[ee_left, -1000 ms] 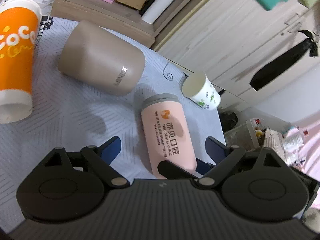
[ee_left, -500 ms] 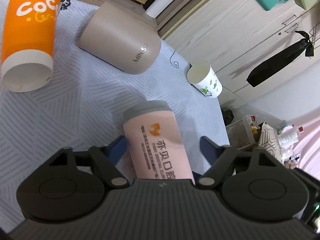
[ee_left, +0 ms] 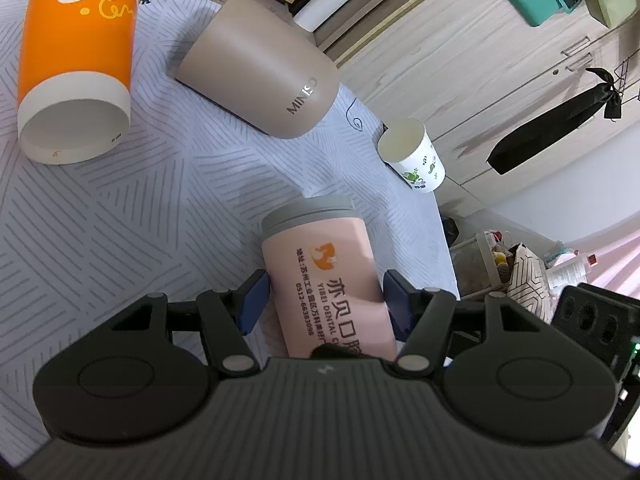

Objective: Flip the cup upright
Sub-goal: 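Close the right gripper on the pink bottle while the left gripper closes on it, then lift and rotate the pink bottle with both grippers until the grey lid points up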

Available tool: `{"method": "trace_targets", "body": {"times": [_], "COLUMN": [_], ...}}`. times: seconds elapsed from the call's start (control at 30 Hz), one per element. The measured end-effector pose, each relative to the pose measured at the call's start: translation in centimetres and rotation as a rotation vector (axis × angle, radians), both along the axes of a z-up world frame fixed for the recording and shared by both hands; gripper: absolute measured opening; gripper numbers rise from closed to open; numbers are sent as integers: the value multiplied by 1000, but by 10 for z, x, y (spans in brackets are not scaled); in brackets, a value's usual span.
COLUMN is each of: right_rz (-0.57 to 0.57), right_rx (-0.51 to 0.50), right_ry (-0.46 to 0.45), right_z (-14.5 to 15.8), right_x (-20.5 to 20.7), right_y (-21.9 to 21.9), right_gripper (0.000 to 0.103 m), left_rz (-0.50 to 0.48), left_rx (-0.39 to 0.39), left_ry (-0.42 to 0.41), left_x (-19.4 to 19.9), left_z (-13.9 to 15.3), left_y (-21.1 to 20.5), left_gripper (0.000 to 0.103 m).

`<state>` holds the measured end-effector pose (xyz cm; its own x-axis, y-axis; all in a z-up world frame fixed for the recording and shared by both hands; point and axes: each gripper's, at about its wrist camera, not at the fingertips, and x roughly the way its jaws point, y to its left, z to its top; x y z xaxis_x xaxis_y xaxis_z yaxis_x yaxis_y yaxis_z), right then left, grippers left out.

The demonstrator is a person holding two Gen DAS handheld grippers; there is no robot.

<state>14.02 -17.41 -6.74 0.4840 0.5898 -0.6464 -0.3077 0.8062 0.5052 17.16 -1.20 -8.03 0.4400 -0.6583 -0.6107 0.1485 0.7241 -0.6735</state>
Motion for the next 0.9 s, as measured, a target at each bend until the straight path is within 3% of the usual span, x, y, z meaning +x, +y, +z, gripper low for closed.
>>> {"method": "trace_targets", "body": {"times": [0.2, 0.37, 0.57, 0.67, 0.83, 0.9], "right_rz": [3, 31, 27, 32, 42, 41], "right_rx": [54, -9, -30, -93, -145, -176], "right_ry": [-23, -149, -344, -424, -491, -546], "right_z": [-1, 7, 24, 31, 29, 28], "right_x": [-14, -40, -64, -64, -53, -55], "right_y": [-5, 2, 2, 9, 15, 19], "right_gripper": [69, 69, 69, 68, 68, 68], "left_rz": [-32, -50, -13, -3, -16, -20], "left_rx": [54, 79, 129, 199, 218, 262], "left_ry": [-72, -165, -347, -433, -527, -571], "left_x": [-21, -43, -69, -73, -74, -78], "left_z": [12, 22, 47, 58, 68, 71], "left_y": [-3, -4, -5, -13, -9, -11], "left_gripper": [62, 62, 62, 61, 61, 61]}}
